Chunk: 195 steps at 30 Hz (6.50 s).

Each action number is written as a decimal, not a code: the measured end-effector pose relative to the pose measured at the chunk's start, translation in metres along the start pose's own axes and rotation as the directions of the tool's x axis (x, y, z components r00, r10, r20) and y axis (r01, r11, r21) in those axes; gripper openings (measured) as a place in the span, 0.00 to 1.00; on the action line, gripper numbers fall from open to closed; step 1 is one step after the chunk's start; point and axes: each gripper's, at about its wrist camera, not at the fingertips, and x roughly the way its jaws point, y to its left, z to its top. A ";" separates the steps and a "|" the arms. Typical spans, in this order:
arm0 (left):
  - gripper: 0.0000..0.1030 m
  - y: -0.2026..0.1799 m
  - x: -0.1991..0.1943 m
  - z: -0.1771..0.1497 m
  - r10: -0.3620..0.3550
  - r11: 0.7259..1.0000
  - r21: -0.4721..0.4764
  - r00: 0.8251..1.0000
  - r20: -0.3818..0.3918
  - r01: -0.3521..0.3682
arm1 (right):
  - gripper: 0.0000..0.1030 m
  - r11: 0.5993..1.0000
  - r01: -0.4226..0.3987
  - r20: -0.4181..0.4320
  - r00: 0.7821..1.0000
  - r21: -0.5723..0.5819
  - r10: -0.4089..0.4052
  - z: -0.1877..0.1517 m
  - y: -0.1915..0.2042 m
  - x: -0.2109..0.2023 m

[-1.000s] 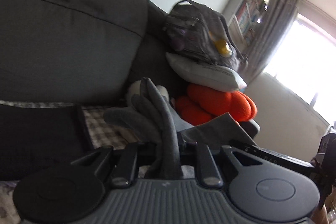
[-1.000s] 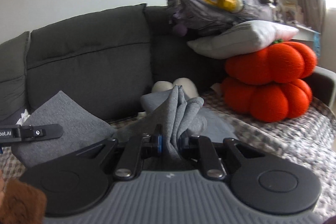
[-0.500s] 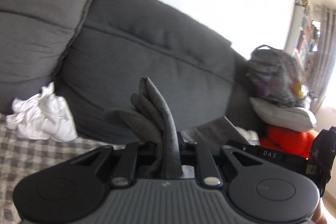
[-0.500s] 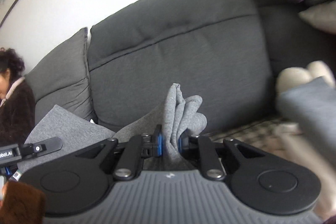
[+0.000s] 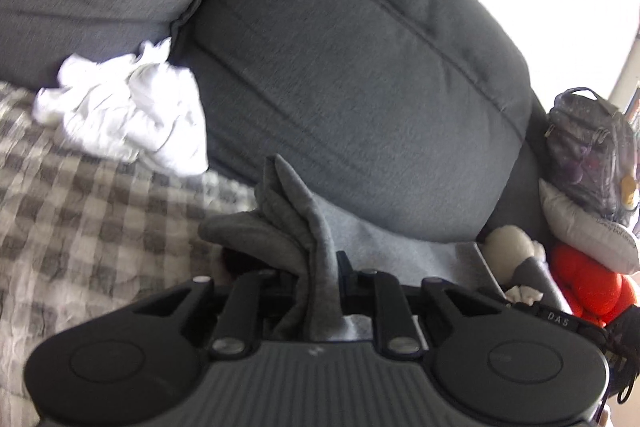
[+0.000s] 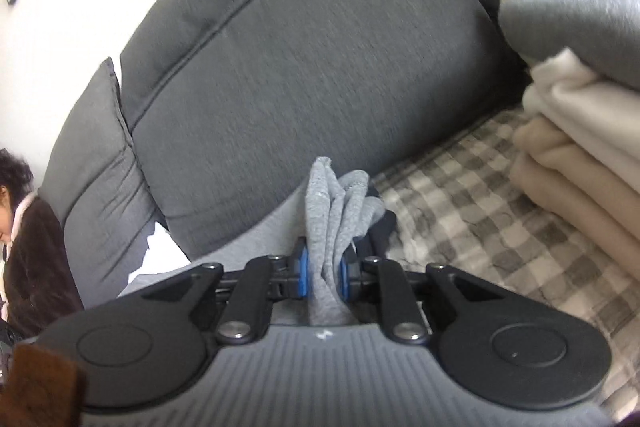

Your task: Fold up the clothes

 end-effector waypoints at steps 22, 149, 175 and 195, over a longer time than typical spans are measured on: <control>0.46 -0.004 0.007 0.003 0.109 0.990 0.095 0.992 -0.070 -0.102 | 0.72 0.965 0.251 0.008 0.968 0.074 -0.252 -0.008 -0.027 -0.015; 1.00 -0.066 -0.035 -0.122 0.388 0.841 0.426 0.921 -0.044 -0.334 | 1.00 0.820 0.324 -0.086 0.909 -0.473 -0.409 -0.106 0.066 -0.059; 1.00 -0.066 -0.034 -0.121 0.387 0.842 0.425 0.921 -0.044 -0.333 | 1.00 0.818 0.328 -0.082 0.908 -0.473 -0.411 -0.106 0.065 -0.058; 1.00 -0.066 -0.035 -0.122 0.385 0.841 0.426 0.922 -0.038 -0.334 | 1.00 0.814 0.336 -0.075 0.906 -0.474 -0.417 -0.106 0.064 -0.056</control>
